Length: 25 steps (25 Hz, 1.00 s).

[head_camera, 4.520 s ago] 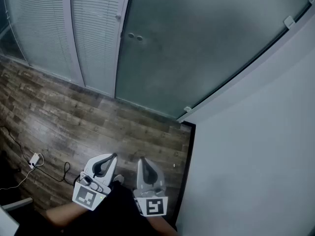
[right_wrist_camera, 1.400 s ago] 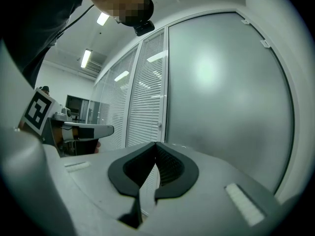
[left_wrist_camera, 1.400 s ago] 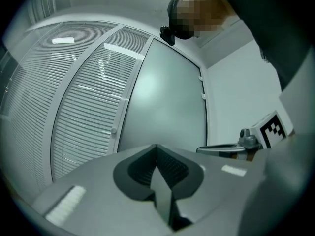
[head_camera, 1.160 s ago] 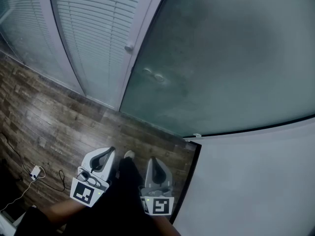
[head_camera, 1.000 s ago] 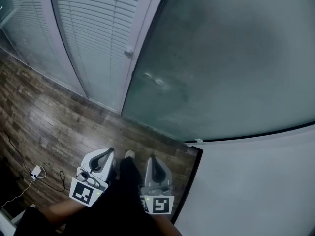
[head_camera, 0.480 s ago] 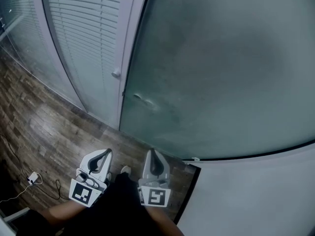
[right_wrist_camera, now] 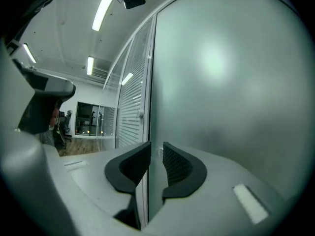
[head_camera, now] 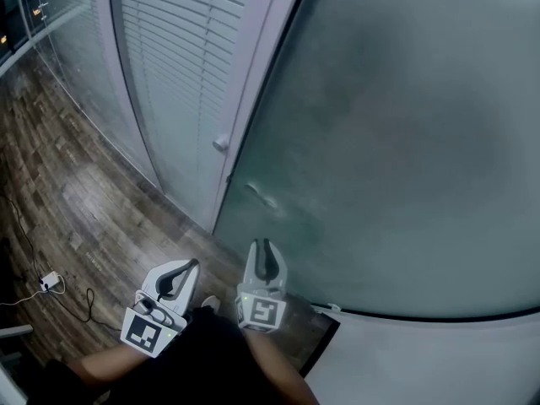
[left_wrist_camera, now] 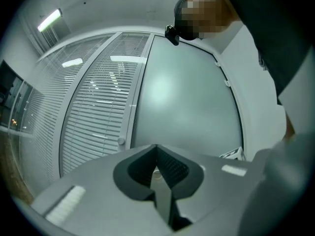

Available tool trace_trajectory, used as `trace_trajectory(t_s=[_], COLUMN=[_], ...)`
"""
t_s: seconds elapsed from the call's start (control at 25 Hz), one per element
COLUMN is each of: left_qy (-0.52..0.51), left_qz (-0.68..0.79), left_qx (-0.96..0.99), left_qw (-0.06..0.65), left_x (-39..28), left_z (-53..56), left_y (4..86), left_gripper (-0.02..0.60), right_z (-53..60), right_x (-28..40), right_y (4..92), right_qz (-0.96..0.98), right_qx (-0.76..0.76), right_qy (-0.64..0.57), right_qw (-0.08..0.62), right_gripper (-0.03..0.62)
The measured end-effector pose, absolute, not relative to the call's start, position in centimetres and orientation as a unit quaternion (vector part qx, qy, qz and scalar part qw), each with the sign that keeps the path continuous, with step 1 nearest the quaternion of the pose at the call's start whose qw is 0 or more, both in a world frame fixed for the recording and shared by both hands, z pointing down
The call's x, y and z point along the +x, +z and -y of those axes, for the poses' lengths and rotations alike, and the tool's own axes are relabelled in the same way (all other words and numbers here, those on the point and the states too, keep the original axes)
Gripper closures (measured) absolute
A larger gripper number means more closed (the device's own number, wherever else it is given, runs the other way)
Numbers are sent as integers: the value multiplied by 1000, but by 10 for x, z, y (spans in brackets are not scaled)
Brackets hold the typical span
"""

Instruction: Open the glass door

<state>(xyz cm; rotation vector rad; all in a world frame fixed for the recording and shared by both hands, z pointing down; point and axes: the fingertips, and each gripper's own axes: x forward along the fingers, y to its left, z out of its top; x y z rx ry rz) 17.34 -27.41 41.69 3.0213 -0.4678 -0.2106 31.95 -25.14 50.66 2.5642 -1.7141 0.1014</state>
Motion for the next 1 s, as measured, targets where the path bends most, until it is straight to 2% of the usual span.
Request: trace_trajectory(t_s=[0.32,1.0], left_qy=[-60,-41], left_qz=[198,288], left_qx=[978,956], left_qw=[30,29], left_x=[166,136], left_z=[283,306], left_y=[416,393], left_gripper=[581,581], right_z=[296,342], right_x=[343,402], right_y=[549,546], right_qz=[575,543], right_qx=[812,830], right_qy=[69,120], right_qw=[68,34], right_gripper=[523,488])
